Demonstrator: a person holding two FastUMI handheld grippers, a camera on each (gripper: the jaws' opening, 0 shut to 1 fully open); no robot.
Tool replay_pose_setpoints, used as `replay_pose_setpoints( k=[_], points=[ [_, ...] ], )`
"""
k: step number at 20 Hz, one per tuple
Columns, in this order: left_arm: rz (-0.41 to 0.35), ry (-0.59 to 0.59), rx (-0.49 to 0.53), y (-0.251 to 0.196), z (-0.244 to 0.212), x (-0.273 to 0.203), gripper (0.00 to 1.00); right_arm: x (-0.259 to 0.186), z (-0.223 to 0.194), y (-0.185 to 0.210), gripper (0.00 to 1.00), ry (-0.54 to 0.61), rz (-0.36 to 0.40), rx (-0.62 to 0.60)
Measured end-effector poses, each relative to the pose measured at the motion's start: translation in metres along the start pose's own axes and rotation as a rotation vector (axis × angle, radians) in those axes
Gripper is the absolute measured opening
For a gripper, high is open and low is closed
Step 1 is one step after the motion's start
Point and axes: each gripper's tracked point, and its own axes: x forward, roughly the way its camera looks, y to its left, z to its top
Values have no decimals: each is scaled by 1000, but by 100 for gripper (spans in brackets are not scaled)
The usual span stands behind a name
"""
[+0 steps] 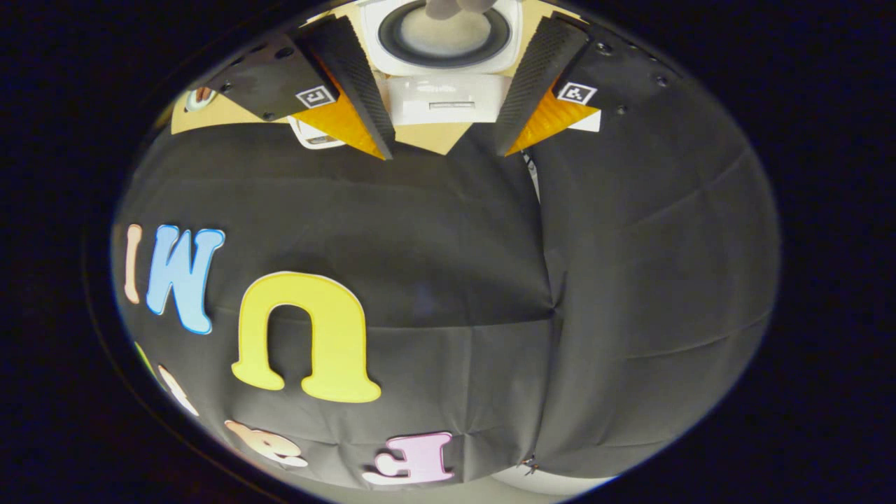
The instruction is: Close the left gripper, press the button to open the rice cooker; take a wooden spoon from the chopstick holder with the right hand, scoop a spoonful of rice and pour it into the rice cooker, then put the wooden spoon back into the chopstick holder.
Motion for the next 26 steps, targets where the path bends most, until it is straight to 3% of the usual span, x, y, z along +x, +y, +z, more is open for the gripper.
replay_pose_setpoints(
  k=[1, 2, 3, 10, 17, 26],
  points=[
    [-2, 22, 5, -1, -7, -11, 99, -2, -1, 0, 98, 1, 9, 10],
    [-5, 47, 5, -2, -16, -21, 99, -3, -3, -1, 93, 2, 12, 18],
    [-9, 74, 7, -3, -23, -30, 98, -4, -5, -2, 98, 5, 15, 20],
    [-75, 259, -4, -18, -104, -71, 100, -7, -30, -7, 98, 53, 27, 1],
    [-90, 400, 17, -12, -199, -77, 99, -11, -43, -4, 98, 83, 43, 11],
    [-91, 496, 42, -8, -266, -82, 99, -16, -42, -9, 98, 87, 25, 17]
  ],
)
